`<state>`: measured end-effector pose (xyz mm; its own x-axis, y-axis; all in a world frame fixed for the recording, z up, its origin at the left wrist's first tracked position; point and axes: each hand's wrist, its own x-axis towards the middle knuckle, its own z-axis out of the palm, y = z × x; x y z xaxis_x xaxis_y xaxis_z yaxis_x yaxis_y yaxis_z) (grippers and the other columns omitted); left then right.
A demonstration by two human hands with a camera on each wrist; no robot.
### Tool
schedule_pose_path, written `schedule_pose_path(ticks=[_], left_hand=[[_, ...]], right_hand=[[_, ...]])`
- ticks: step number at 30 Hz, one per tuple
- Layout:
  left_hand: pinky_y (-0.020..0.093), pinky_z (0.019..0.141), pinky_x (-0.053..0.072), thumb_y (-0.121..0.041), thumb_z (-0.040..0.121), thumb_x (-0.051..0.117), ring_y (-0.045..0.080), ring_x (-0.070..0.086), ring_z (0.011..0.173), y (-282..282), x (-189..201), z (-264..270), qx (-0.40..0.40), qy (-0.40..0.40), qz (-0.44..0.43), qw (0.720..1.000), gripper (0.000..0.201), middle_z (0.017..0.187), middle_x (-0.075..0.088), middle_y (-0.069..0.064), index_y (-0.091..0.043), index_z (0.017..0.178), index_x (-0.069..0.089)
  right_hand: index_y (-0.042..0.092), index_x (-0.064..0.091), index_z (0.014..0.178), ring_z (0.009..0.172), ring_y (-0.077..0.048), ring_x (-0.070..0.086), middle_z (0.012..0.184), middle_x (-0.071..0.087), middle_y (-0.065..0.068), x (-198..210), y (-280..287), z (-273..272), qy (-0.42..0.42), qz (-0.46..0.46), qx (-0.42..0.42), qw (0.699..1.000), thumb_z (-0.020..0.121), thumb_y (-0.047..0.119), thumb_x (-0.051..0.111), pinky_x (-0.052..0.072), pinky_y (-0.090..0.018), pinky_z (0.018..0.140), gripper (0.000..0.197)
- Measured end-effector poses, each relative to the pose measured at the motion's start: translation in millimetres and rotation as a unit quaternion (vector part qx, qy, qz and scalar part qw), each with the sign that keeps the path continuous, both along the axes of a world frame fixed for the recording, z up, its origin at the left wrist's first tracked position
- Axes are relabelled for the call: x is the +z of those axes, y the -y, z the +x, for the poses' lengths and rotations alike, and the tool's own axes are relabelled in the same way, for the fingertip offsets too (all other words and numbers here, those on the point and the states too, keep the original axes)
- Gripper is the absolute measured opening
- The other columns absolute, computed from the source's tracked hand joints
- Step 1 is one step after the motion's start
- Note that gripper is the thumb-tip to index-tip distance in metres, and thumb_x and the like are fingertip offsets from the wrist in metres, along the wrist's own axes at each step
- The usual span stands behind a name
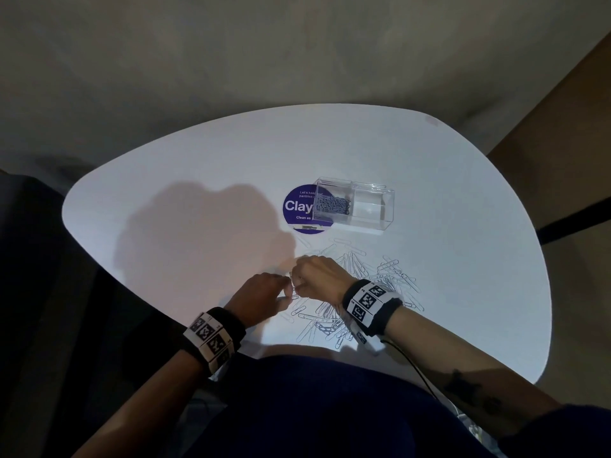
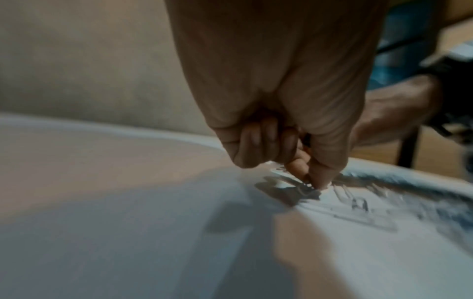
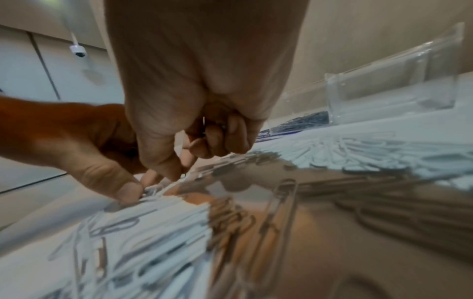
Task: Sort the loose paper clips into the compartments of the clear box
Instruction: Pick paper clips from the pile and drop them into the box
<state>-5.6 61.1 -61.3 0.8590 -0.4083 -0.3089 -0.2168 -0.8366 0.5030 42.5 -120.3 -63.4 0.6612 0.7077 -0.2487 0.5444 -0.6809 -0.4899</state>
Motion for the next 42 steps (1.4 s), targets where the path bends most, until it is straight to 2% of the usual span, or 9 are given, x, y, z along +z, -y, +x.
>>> schedule_pose_path(ticks=[6, 14, 19, 25, 29, 31, 34, 37, 42], left_hand=[[0.011, 0.061, 0.039, -0.024, 0.081, 0.074, 0.0, 0.052, 0.06, -5, -2, 4, 0.121, -0.102, -0.113, 0.981, 0.01, 0.067, 0.064, -0.007, -0.016, 0.077, 0.069], [0.019, 0.058, 0.044, -0.014, 0.081, 0.074, 0.008, 0.056, 0.058, -10, 6, 11, 0.169, -0.159, -0.199, 0.952, 0.01, 0.066, 0.068, -0.003, -0.007, 0.075, 0.07], [0.021, 0.044, 0.023, 0.001, 0.088, 0.052, 0.015, 0.031, 0.049, -11, 17, 13, 0.254, -0.299, -0.353, 0.849, 0.017, 0.068, 0.057, 0.015, -0.005, 0.072, 0.053], [0.019, 0.043, 0.021, -0.003, 0.074, 0.046, 0.016, 0.028, 0.048, -4, 20, 9, 0.226, -0.309, -0.393, 0.836, 0.009, 0.058, 0.043, 0.01, -0.006, 0.076, 0.054], [0.022, 0.047, 0.013, -0.006, 0.065, 0.043, 0.014, 0.023, 0.048, 4, 24, 5, 0.216, -0.327, -0.37, 0.842, 0.025, 0.056, 0.041, 0.008, -0.001, 0.079, 0.062], [0.025, 0.048, 0.012, -0.008, 0.069, 0.042, 0.015, 0.023, 0.047, 8, 26, 3, 0.195, -0.325, -0.345, 0.859, 0.024, 0.058, 0.044, 0.009, -0.002, 0.075, 0.063], [0.025, 0.048, 0.019, -0.012, 0.081, 0.048, 0.009, 0.03, 0.047, 13, 25, 1, 0.173, -0.28, -0.274, 0.903, 0.019, 0.056, 0.046, -0.005, -0.012, 0.063, 0.054], [0.016, 0.054, 0.029, -0.022, 0.084, 0.065, 0.003, 0.041, 0.049, 15, 15, -3, 0.094, -0.119, -0.116, 0.982, 0.02, 0.052, 0.048, -0.014, -0.015, 0.07, 0.053], [0.023, 0.059, 0.032, -0.037, 0.085, 0.066, 0.006, 0.046, 0.054, 13, 4, -6, 0.033, -0.011, -0.009, 0.999, 0.015, 0.052, 0.047, -0.009, -0.028, 0.094, 0.058]], right_hand=[[0.022, 0.042, 0.067, 0.075, -0.028, 0.062, 0.076, 0.06, -0.008, -3, 21, 2, -0.153, 0.17, -0.164, 0.96, 0.084, 0.012, 0.071, 0.051, -0.046, 0.069, 0.035], [0.017, 0.059, 0.066, 0.091, -0.026, 0.07, 0.087, 0.07, -0.003, -7, 54, -2, -0.264, 0.231, -0.243, 0.904, 0.08, 0.006, 0.071, 0.054, -0.052, 0.089, 0.022], [0.01, 0.073, 0.095, 0.066, -0.011, 0.047, 0.1, 0.065, -0.027, -1, 58, -7, -0.383, 0.277, -0.292, 0.831, 0.085, -0.001, 0.062, 0.038, -0.022, 0.054, 0.019], [-0.003, 0.064, 0.078, 0.056, -0.013, 0.029, 0.085, 0.045, -0.019, 12, 54, -10, -0.453, 0.269, -0.28, 0.802, 0.076, 0.009, 0.055, 0.016, -0.027, 0.047, 0.015], [0.001, 0.063, 0.068, 0.052, -0.006, 0.047, 0.082, 0.052, -0.019, 15, 54, -17, -0.393, 0.241, -0.259, 0.848, 0.084, 0.013, 0.066, 0.032, -0.019, 0.047, 0.021], [0.003, 0.069, 0.067, 0.075, -0.002, 0.065, 0.091, 0.069, -0.011, 11, 58, -19, -0.318, 0.211, -0.221, 0.898, 0.086, 0.01, 0.073, 0.049, -0.018, 0.068, 0.021], [0.012, 0.076, 0.081, 0.084, -0.011, 0.061, 0.098, 0.073, 0.003, 6, 68, -22, -0.209, 0.144, -0.137, 0.958, 0.081, 0.013, 0.079, 0.048, -0.023, 0.077, 0.003], [0.026, 0.076, 0.098, 0.078, -0.005, 0.053, 0.11, 0.069, 0.014, 3, 76, -27, -0.127, 0.063, -0.088, 0.986, 0.079, 0.008, 0.075, 0.046, -0.024, 0.075, 0.026], [0.026, 0.073, 0.094, 0.093, 0.004, 0.043, 0.106, 0.066, 0.011, 5, 82, -25, -0.046, 0.0, -0.07, 0.996, 0.087, 0.015, 0.072, 0.04, -0.025, 0.079, 0.013]])
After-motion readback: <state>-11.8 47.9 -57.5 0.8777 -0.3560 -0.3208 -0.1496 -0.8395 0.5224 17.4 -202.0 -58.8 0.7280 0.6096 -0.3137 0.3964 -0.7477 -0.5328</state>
